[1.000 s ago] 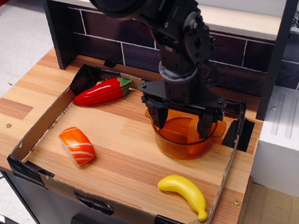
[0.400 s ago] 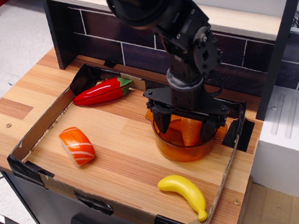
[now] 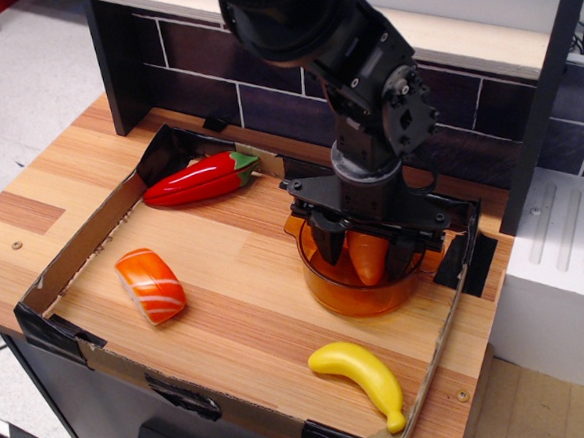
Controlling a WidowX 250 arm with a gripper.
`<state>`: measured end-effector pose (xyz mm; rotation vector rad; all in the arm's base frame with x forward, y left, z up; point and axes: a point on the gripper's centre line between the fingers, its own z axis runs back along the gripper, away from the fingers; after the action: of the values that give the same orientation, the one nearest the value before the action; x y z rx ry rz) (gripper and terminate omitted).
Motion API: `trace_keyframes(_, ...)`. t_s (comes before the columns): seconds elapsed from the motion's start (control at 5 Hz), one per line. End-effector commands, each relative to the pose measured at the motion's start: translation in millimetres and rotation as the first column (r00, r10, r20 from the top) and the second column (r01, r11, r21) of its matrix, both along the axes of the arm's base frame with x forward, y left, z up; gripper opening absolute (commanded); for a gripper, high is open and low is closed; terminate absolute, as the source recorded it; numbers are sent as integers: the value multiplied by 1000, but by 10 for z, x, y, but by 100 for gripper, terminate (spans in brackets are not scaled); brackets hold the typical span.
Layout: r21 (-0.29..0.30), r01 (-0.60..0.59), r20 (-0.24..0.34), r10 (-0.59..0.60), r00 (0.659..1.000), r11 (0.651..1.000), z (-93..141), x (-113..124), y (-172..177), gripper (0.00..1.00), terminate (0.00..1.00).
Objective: Take carrot out of pot
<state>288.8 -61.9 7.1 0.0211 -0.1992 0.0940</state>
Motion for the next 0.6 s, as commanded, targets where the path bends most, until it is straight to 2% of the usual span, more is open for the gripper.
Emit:
trace_keyframes(0.0,-8,12,38,-11,999,1000,130,91,27,0,0)
trace_keyframes(0.2,-4,20,70,-19,997,1000,331,76,30,0,0)
trace_keyframes(0.4,-35,18,117,-14,993,999,613,22,61,0,0)
